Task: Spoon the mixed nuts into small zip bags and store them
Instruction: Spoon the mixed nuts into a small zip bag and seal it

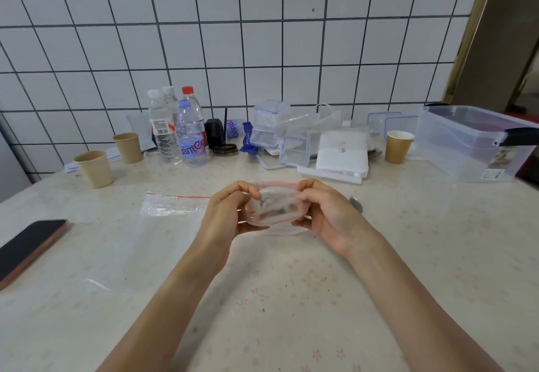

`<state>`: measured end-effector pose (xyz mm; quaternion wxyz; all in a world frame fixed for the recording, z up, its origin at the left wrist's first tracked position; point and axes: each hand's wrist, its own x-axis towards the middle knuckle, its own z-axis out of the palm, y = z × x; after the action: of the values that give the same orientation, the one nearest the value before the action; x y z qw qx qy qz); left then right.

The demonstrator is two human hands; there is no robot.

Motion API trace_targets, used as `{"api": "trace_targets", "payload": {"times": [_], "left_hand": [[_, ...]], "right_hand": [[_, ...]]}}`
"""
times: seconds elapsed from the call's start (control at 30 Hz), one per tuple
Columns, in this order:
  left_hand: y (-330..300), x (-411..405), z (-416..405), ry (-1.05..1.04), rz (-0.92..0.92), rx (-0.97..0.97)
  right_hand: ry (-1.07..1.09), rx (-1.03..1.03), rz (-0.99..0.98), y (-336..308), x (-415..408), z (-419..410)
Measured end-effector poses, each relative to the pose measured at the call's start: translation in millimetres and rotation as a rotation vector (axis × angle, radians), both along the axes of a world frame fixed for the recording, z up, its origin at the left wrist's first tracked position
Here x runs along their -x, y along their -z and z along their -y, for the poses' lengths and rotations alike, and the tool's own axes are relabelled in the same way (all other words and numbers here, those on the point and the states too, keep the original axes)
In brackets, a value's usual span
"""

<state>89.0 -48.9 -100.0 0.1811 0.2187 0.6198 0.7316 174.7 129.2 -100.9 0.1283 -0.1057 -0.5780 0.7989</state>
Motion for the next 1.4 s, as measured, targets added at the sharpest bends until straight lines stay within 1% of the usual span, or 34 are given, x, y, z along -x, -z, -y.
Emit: {"api": "trace_targets", "payload": {"times": [0.07,0.17,0.23,0.3,0.33,0.47,0.57,0.77,0.97,1.03,1.1,1.17,1.27,1.33,1.4], "left_hand": [[-1,-1,2,-0.017,-0.059,0.079],[0,-5,2,-0.072,-0.18,0.238],[4,-8,2,-0.092,-0.332,0.355],[7,-9,1,-0.102,-0.518,0.527],[9,-9,1,-0.096,-0.563,0.596],[12,-10,1,0.014,-0.532,0.777],[14,-10,1,0.058,-0.574,0.924],[25,-6,-1,0.014,-0.635,1.037],[32,0,4,-0.035,-0.754,1.176],[34,3,5,-0.029,-0.778,1.206],[33,5,5,-0.011,-0.785,1.212],[33,8,5,0.025,-0.766,1.202],[30,11,5,0.094,-0.683,1.142],[28,11,7,0.125,-0.615,1.078],[26,11,11,0.127,-0.544,0.956]], "right_hand": [[-0.026,-0.085,-0.026,-2,-3,1],[-0.006,-0.378,-0.041,-3,-7,4],[-0.007,-0.558,-0.013,-4,-11,8],[0.005,-0.73,0.063,-4,-13,12],[0.008,-0.83,0.104,-3,-14,12],[-0.051,-1.218,0.295,-1,-17,18],[-0.108,-1.363,0.412,-1,-20,18],[-0.17,-1.417,0.477,9,-17,19],[-0.181,-1.418,0.485,13,-15,11],[-0.208,-1.393,0.485,13,-14,6],[-0.223,-1.313,0.492,13,-12,0],[-0.224,-1.249,0.498,14,-10,-5],[-0.24,-1.219,0.486,14,-8,-9],[-0.279,-1.223,0.443,13,-11,-11],[-0.309,-1.195,0.377,10,-16,-16]]}}
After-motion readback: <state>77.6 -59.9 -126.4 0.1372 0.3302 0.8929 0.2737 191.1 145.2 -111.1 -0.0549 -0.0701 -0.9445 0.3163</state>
